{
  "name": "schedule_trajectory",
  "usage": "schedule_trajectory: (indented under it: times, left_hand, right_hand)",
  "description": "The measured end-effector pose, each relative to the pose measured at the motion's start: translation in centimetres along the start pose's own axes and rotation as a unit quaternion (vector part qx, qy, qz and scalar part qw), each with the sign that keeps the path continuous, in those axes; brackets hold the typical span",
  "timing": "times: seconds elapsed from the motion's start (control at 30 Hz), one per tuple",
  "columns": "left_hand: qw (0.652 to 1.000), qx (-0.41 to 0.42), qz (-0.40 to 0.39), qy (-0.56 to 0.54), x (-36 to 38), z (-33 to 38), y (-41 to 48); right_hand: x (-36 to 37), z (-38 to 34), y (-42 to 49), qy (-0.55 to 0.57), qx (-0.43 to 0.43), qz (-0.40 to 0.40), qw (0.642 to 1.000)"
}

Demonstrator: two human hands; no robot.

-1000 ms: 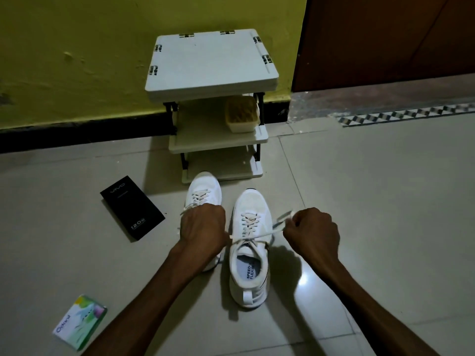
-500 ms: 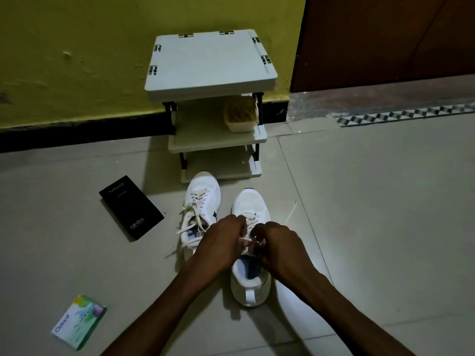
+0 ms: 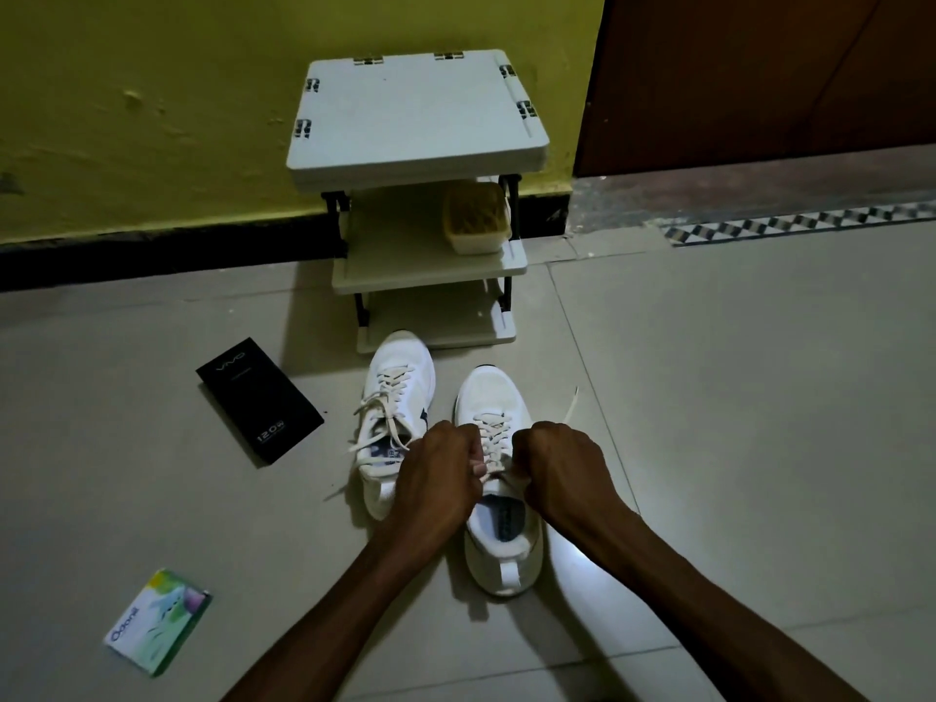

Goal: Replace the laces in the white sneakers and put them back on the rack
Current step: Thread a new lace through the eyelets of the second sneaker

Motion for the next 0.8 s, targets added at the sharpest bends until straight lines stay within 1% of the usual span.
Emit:
schedule_trajectory:
  times: [0.1, 0.17, 0.2, 0.23, 0.27, 0.3, 0.37, 0.4, 0.5, 0.53, 0.63, 0.67, 0.7, 0.8]
  left_hand:
    - [0.998, -0.009, -0.028, 0.062, -0.3, 0.6, -0.1]
    - [0.994, -0.007, -0.058, 0.097, -0.9, 0.4, -0.1]
    - [0.993, -0.007, -0.073, 0.094, -1.3, 0.3, 0.0]
    - [0.994, -0.010, -0.089, 0.060, -1.8, 0.2, 0.1]
    - [0.994, -0.016, -0.108, -0.008, -2.2, 0.0, 0.2]
    - [0.987, -0.025, -0.119, -0.104, -2.6, -0.1, 0.3]
    - [0.950, -0.053, -0.104, -0.290, -3.3, 0.2, 0.3]
    - [0.930, -0.070, -0.086, -0.350, -3.4, 0.4, 0.3]
    - [0.895, -0.115, -0.038, -0.430, -3.2, 0.7, 0.5]
    - [0.881, -0.126, -0.025, -0.455, -3.2, 0.8, 0.5]
    - [0.843, -0.159, 0.015, -0.513, -3.0, 0.9, 0.8]
    - [0.829, -0.165, 0.026, -0.533, -2.9, 0.9, 0.9]
    - [0.817, -0.167, 0.033, -0.551, -2.8, 0.9, 1.1]
    - [0.795, -0.172, 0.051, -0.579, -2.2, 1.2, 1.4]
  right_hand:
    - [-0.1, 0.2, 0.0, -0.004, 0.002, -0.021, 1.000]
    - [-0.4, 0.7, 0.2, 0.003, 0.001, -0.059, 0.998]
    - [-0.6, 1.1, 0.3, 0.005, -0.001, -0.083, 0.997]
    - [-0.8, 1.4, 0.5, 0.009, -0.004, -0.112, 0.994]
    - [-1.2, 1.6, 0.6, 0.023, -0.007, -0.142, 0.990]
    - [-1.7, 1.8, 0.8, 0.052, -0.008, -0.163, 0.985]
    - [-3.0, 2.1, 1.0, 0.158, 0.012, -0.169, 0.973]
    - [-3.5, 2.3, 1.1, 0.222, 0.030, -0.159, 0.961]
    - [-3.6, 2.7, 1.3, 0.386, 0.070, -0.142, 0.909]
    - [-3.3, 2.7, 1.3, 0.432, 0.076, -0.144, 0.887]
    - [-2.3, 2.8, 1.2, 0.573, 0.088, -0.138, 0.803]
    - [-2.0, 2.7, 1.2, 0.601, 0.094, -0.134, 0.782]
    - [-1.7, 2.7, 1.1, 0.619, 0.097, -0.129, 0.769]
    - [-1.1, 2.3, 1.2, 0.655, 0.105, -0.103, 0.741]
Point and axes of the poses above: each hand's wrist, its own y-axis towards the middle knuckle, its own x-axis out of the palm, z = x × y, the point moved 2 cm from there along y, towards the middle knuckle, and after that the axes turned 6 degrees about x, right-handed, at the moved point
